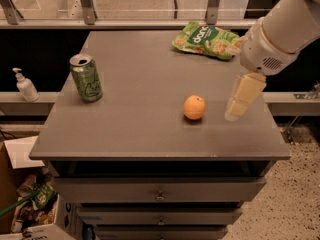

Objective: Pick orange

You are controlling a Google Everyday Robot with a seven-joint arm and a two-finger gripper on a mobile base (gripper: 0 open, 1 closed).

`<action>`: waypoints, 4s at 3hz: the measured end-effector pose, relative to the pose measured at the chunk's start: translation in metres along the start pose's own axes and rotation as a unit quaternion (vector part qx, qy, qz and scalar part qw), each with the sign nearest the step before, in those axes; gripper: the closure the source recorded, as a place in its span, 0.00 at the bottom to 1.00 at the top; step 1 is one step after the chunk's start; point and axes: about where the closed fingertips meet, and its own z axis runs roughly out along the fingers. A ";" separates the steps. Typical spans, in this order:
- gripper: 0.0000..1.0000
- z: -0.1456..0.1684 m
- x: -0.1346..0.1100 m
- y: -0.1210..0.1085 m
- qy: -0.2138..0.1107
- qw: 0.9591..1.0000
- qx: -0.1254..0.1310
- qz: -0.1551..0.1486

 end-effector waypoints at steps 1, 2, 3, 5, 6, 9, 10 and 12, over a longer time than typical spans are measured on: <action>0.00 0.029 -0.016 -0.013 -0.031 0.999 -0.013 -0.004; 0.00 0.052 -0.027 -0.016 -0.059 0.998 -0.028 -0.007; 0.00 0.064 -0.030 -0.013 -0.082 0.996 -0.041 -0.006; 0.00 0.082 -0.033 0.007 -0.112 0.991 -0.070 -0.009; 0.00 0.093 -0.033 0.013 -0.119 0.989 -0.081 -0.013; 0.40 0.108 -0.031 0.019 -0.128 0.987 -0.092 -0.017; 0.64 0.108 -0.031 0.018 -0.128 0.987 -0.092 -0.018; 1.00 0.079 -0.045 -0.006 -0.155 0.985 -0.069 0.009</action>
Offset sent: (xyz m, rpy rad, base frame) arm 0.0468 0.0540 -0.0509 0.1751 0.0479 0.0954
